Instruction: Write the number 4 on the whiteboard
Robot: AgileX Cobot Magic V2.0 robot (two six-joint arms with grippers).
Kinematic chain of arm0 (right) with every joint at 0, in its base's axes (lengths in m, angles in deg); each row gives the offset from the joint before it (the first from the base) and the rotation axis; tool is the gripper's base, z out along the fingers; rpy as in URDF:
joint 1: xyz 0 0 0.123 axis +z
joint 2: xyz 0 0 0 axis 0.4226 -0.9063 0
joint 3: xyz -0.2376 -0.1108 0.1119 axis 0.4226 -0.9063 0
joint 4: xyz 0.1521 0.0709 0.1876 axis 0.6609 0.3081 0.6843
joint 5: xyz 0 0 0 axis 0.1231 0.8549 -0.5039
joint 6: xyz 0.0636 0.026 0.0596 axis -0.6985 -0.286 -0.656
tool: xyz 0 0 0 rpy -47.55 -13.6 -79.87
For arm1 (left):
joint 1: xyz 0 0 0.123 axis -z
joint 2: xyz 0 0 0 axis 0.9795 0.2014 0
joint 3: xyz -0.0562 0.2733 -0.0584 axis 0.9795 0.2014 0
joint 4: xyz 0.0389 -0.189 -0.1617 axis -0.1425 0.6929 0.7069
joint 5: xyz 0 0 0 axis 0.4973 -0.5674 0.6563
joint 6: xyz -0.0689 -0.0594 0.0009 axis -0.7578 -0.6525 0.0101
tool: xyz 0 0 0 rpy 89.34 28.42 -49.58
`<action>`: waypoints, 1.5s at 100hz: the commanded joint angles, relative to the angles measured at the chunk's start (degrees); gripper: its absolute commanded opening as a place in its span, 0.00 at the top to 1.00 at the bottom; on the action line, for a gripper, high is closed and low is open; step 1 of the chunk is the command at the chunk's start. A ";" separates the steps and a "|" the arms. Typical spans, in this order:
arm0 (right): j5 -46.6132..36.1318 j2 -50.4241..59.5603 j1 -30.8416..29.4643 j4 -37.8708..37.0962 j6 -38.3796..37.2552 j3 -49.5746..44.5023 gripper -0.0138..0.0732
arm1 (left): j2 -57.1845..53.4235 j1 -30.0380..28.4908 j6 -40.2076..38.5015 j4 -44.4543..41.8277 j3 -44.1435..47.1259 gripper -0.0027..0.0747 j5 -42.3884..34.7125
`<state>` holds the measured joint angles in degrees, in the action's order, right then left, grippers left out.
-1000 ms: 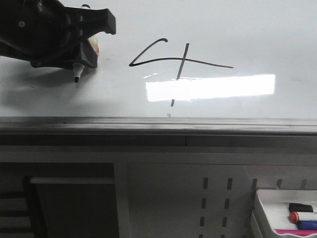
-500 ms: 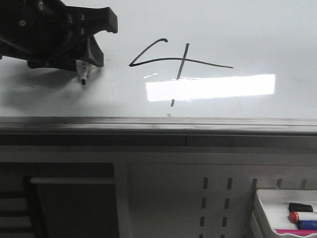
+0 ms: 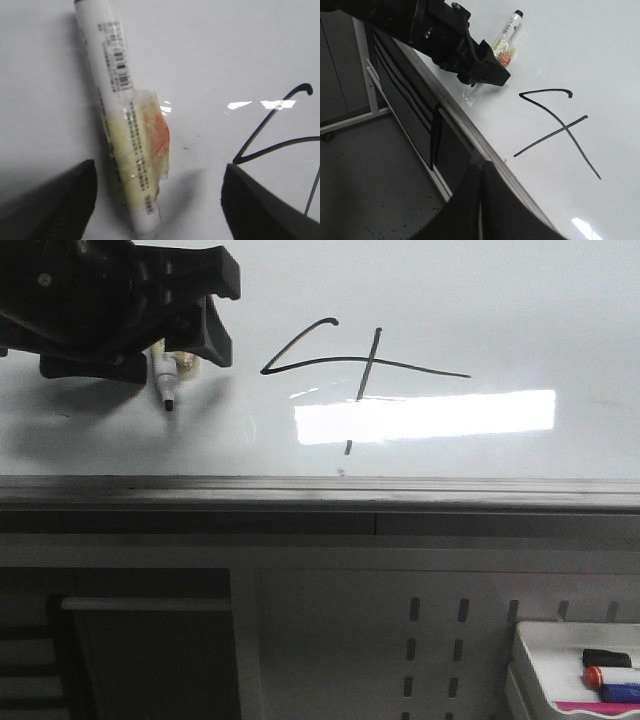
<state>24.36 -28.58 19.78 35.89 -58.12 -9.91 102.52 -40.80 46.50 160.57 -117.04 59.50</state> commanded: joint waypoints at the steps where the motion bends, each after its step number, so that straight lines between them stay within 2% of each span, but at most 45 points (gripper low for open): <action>1: -3.69 0.49 -0.30 -0.14 -0.14 1.57 0.91 | -0.58 -0.33 -0.51 0.09 -0.96 0.22 -3.42; 18: -3.80 0.49 -0.30 -0.14 -0.14 1.57 0.91 | -3.82 -0.33 -0.51 -0.60 -0.96 0.22 -2.88; 46: -4.68 1.25 -0.30 -0.14 -0.14 1.57 0.91 | -12.68 -0.33 1.15 -0.74 -0.61 0.22 5.75; 57: -4.60 3.62 -0.30 -0.14 -0.14 1.57 0.91 | -17.04 -0.09 1.15 -3.50 0.77 0.24 8.07; 62: -3.74 5.27 -0.30 -0.32 -0.14 1.45 0.91 | -19.67 0.51 1.15 -4.40 2.65 0.30 8.20; 67: -2.92 7.41 -0.30 -1.17 -0.22 0.72 0.89 | -23.18 1.24 1.15 -4.67 4.89 0.39 8.20; 72: -2.29 9.99 -0.30 -2.37 -0.96 -0.71 0.88 | -26.66 2.10 1.15 -4.81 7.53 0.54 8.20; 79: -1.80 14.35 -0.30 -6.71 -6.15 -3.86 0.88 | -31.80 3.49 1.15 -5.49 11.72 0.72 8.20; 91: -1.99 23.76 -0.30 -15.79 -13.22 -11.22 0.88 | -39.87 5.19 1.15 -6.43 18.70 1.00 8.30; 102: -1.80 33.21 -0.30 -19.11 -13.23 -17.65 0.88 | -45.93 5.47 1.24 -6.73 23.58 0.99 8.80; 122: -1.12 45.29 -0.30 -19.09 -13.23 -23.40 0.88 | -51.41 5.47 1.24 -6.59 27.60 0.99 9.61; 150: -0.84 44.85 -0.30 -19.23 -13.23 -23.64 0.88 | -51.63 5.47 1.24 -6.59 27.87 0.99 10.28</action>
<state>27.26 16.05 19.71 18.32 -71.17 -34.86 51.03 -35.79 47.59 154.16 -87.43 69.74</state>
